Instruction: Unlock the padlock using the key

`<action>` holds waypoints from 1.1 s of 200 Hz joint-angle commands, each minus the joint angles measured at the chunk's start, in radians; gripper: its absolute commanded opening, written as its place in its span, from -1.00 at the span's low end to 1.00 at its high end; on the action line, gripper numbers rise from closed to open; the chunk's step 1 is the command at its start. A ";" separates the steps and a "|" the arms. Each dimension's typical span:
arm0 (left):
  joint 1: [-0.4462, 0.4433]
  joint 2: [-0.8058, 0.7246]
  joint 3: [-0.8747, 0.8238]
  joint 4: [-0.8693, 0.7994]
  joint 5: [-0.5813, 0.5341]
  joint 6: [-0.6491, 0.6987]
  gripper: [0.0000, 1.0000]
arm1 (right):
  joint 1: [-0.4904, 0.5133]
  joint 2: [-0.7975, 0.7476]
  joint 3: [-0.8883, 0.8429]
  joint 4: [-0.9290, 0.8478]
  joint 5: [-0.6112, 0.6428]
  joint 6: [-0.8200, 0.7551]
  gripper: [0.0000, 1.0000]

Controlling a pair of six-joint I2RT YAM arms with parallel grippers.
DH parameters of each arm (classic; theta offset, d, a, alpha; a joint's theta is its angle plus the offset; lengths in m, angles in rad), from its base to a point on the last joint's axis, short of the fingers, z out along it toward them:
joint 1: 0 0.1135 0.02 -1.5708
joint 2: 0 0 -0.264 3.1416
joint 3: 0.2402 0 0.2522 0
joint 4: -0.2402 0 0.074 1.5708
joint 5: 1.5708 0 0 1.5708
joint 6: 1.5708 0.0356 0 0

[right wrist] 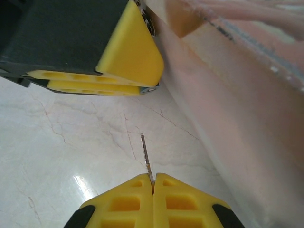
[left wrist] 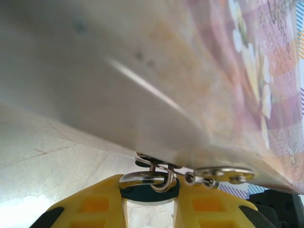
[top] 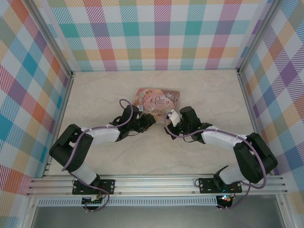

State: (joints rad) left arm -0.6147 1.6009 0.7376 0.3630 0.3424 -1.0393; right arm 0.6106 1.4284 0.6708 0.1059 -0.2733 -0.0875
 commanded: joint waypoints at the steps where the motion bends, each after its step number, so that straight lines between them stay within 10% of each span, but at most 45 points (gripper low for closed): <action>1: -0.017 -0.044 0.043 0.010 0.057 -0.041 -0.63 | 0.015 0.023 0.050 -0.006 0.034 -0.064 -1.00; 220: -0.018 -0.097 0.169 -0.197 0.037 0.037 -0.69 | -0.064 0.006 0.076 -0.020 -0.140 -0.003 -1.00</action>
State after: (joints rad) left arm -0.6147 1.5410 0.8680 0.1555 0.3309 -0.9558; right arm 0.5377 1.4700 0.7609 0.1017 -0.4091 -0.0834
